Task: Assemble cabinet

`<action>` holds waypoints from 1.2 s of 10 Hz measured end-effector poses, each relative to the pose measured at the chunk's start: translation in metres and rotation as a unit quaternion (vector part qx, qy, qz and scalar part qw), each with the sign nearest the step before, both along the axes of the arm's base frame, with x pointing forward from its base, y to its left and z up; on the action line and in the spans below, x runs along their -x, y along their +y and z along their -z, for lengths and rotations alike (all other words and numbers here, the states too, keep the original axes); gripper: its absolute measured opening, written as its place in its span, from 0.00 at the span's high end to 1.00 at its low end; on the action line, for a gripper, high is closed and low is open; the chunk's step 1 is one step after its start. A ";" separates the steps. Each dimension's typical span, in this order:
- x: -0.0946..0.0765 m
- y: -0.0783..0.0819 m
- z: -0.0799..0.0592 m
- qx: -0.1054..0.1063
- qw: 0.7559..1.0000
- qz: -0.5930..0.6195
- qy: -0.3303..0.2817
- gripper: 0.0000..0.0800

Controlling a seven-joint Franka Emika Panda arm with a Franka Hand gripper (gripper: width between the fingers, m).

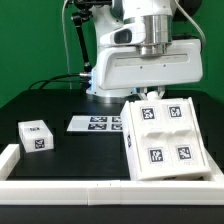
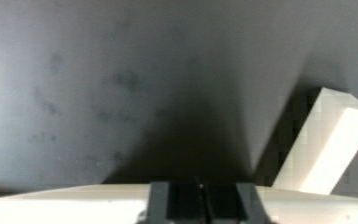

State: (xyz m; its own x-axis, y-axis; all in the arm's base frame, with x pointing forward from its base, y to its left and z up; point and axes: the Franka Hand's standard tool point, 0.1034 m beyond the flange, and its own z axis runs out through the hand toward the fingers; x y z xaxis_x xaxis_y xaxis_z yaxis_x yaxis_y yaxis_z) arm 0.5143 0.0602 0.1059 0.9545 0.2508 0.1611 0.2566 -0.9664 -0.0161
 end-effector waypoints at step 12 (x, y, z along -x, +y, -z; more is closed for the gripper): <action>-0.028 0.007 -0.039 0.003 1.000 -0.009 0.021 1.00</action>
Offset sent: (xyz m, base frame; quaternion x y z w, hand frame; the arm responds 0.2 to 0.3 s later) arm 0.0256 -0.0017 0.0198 0.0061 -0.0293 -0.0171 0.9994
